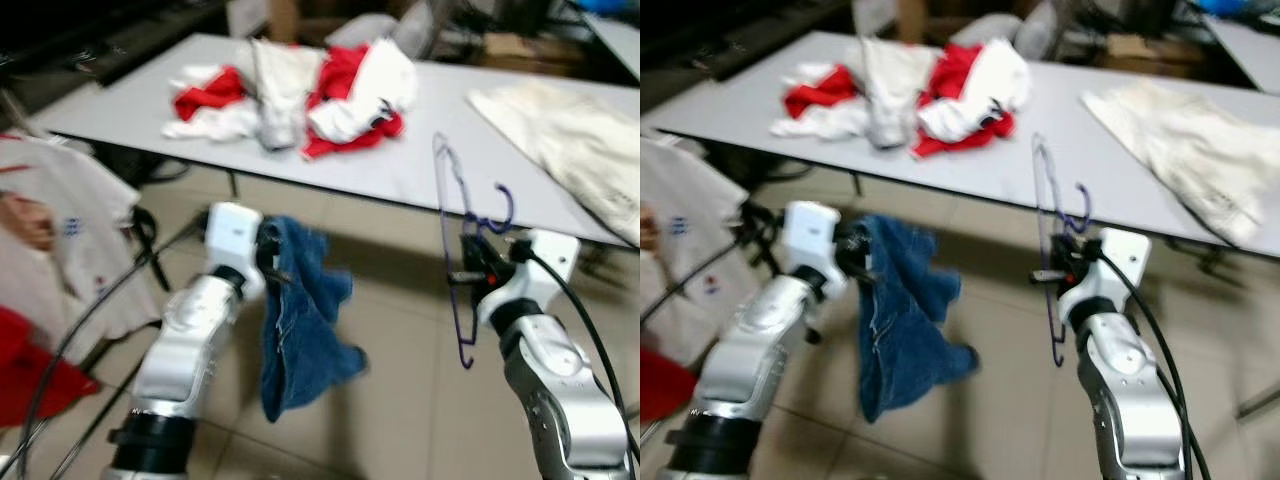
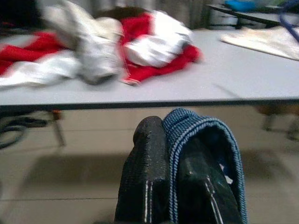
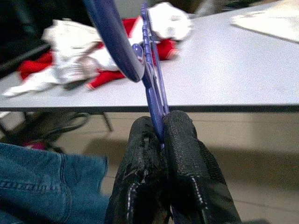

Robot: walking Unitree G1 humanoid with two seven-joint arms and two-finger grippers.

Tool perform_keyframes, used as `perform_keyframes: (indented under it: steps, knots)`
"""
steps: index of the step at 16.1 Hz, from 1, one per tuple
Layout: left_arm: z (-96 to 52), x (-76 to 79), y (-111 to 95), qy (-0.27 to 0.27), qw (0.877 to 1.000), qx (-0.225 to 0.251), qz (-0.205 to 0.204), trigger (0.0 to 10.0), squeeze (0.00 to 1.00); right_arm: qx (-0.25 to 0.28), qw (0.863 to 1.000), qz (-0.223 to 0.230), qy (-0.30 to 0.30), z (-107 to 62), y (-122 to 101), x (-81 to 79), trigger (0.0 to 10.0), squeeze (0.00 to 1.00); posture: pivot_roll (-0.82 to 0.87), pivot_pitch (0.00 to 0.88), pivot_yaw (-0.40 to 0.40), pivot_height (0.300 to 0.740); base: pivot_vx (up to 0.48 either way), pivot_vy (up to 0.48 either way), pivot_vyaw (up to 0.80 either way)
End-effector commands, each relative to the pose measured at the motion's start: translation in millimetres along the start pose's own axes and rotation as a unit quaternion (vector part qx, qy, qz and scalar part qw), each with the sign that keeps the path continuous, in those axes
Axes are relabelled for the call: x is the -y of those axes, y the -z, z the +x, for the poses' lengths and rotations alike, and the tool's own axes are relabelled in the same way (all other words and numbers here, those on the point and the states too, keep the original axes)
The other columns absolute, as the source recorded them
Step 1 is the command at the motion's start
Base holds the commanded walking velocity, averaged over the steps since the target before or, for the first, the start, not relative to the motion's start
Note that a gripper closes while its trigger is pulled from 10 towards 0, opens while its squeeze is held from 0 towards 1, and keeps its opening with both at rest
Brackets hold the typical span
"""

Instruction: Hang hanger

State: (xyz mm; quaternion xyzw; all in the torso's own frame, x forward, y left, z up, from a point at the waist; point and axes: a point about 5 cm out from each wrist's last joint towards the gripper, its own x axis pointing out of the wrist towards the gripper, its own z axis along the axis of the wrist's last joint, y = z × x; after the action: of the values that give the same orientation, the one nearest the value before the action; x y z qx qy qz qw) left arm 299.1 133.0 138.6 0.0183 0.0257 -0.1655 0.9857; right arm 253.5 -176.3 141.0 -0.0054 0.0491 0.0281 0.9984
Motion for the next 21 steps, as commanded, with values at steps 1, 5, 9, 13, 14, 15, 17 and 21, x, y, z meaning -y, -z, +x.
perform_keyframes:
  steps: [1,5,9,13,14,15,17,21]
  knots:
    - [4.0,4.3,-12.8,0.007,1.0,0.026,0.003,10.0,0.0,0.012,1.0,0.006,0.003,-2.3,-4.4,5.3,10.0,0.0,0.0,0.0,0.033,0.74,0.281,0.0,0.0]
    - [5.1,9.5,-10.5,0.018,1.0,0.024,0.0,10.0,0.0,0.012,1.0,0.002,0.001,-3.8,-4.4,12.2,10.0,0.0,-0.01,0.0,0.035,0.74,0.278,0.0,0.0]
    - [4.1,8.5,-9.1,0.017,1.0,0.023,-0.003,10.0,0.0,0.01,1.0,-0.01,-0.018,-4.5,-4.1,10.6,10.0,0.0,-0.01,0.0,0.033,0.74,0.277,0.0,0.0]
    - [3.8,6.9,-8.7,0.015,1.0,0.02,-0.005,10.0,0.0,0.011,1.0,-0.01,-0.02,-3.6,-4.3,9.5,10.0,0.0,-0.01,0.0,0.036,0.74,0.277,0.0,0.0]
    - [4.4,7.6,-8.7,0.017,1.0,0.02,-0.006,10.0,0.0,0.012,1.0,-0.011,-0.023,-3.8,-4.5,9.0,10.0,0.0,-0.01,0.0,0.037,0.74,0.277,0.0,0.0]
    - [5.0,9.6,-9.0,0.022,1.0,0.02,-0.006,10.0,0.0,0.016,0.999,-0.012,-0.028,-4.6,-5.9,8.6,10.0,0.0,-0.01,0.0,0.039,0.74,0.281,0.0,0.0]
    - [5.8,13.8,-9.2,0.037,0.999,0.019,-0.006,10.0,0.0,0.013,0.999,-0.005,-0.038,-5.5,-7.2,7.8,10.0,0.0,-0.01,0.0,0.046,0.74,0.277,0.0,-0.4]
    - [5.5,19.9,-8.0,0.057,0.998,0.016,-0.006,10.0,0.0,0.015,0.999,-0.013,-0.038,-7.8,-8.2,10.9,10.0,0.0,-0.01,0.0,0.045,0.74,0.278,0.0,-0.8]
